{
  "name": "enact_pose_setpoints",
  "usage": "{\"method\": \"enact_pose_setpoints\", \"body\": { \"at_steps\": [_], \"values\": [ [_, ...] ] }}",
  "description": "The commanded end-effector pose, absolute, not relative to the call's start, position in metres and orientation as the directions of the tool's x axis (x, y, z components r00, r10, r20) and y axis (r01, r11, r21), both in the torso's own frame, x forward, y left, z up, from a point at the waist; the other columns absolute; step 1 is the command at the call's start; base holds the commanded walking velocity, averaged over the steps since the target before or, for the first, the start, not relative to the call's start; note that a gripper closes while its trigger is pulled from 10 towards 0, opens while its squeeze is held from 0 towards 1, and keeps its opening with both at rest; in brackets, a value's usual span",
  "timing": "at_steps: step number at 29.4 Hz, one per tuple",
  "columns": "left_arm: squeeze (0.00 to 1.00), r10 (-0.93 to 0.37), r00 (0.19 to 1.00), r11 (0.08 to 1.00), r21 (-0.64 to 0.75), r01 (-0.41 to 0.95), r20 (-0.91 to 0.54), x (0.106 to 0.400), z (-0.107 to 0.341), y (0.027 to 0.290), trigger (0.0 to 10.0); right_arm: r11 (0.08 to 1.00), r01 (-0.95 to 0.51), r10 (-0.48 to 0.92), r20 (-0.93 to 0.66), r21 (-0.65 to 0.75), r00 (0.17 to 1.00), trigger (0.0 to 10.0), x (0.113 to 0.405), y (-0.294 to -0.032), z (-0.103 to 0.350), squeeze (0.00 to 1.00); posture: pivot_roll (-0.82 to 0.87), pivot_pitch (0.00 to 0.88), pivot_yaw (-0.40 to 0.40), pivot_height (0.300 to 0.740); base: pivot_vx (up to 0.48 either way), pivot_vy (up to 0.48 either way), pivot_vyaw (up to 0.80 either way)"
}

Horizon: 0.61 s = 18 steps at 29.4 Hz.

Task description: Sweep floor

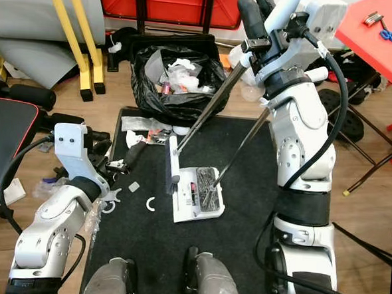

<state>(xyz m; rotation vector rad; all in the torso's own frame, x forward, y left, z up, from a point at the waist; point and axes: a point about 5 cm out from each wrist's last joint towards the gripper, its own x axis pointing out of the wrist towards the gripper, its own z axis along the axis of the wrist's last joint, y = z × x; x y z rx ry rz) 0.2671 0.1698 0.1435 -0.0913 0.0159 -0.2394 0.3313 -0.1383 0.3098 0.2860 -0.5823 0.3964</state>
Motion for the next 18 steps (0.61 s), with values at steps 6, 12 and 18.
{"method": "enact_pose_setpoints", "body": {
  "at_steps": [6, 12, 18],
  "values": [
    [0.00, -0.272, 0.961, 0.962, -0.051, 0.269, -0.058, 0.254, 0.144, 0.161, 10.0, 0.841, -0.460, 0.215, 0.605, 0.284, 0.767, 10.0, 0.338, -0.146, 0.296, 0.00, -0.14, 0.259, -0.142, 0.740, 0.000, 0.000, 0.00],
    [0.00, -0.352, 0.932, 0.936, 0.000, 0.353, -0.084, 0.241, 0.149, 0.153, 10.0, 0.830, -0.466, 0.225, 0.578, 0.308, 0.784, 10.0, 0.346, -0.140, 0.286, 0.00, -0.14, 0.331, -0.152, 0.740, 0.000, 0.000, 0.00],
    [0.00, -0.427, 0.899, 0.902, 0.025, 0.431, -0.095, 0.225, 0.155, 0.146, 10.0, 0.823, -0.467, 0.226, 0.568, 0.323, 0.791, 10.0, 0.353, -0.138, 0.283, 0.00, -0.13, 0.382, -0.157, 0.740, 0.000, 0.000, 0.00]
  ]
}}
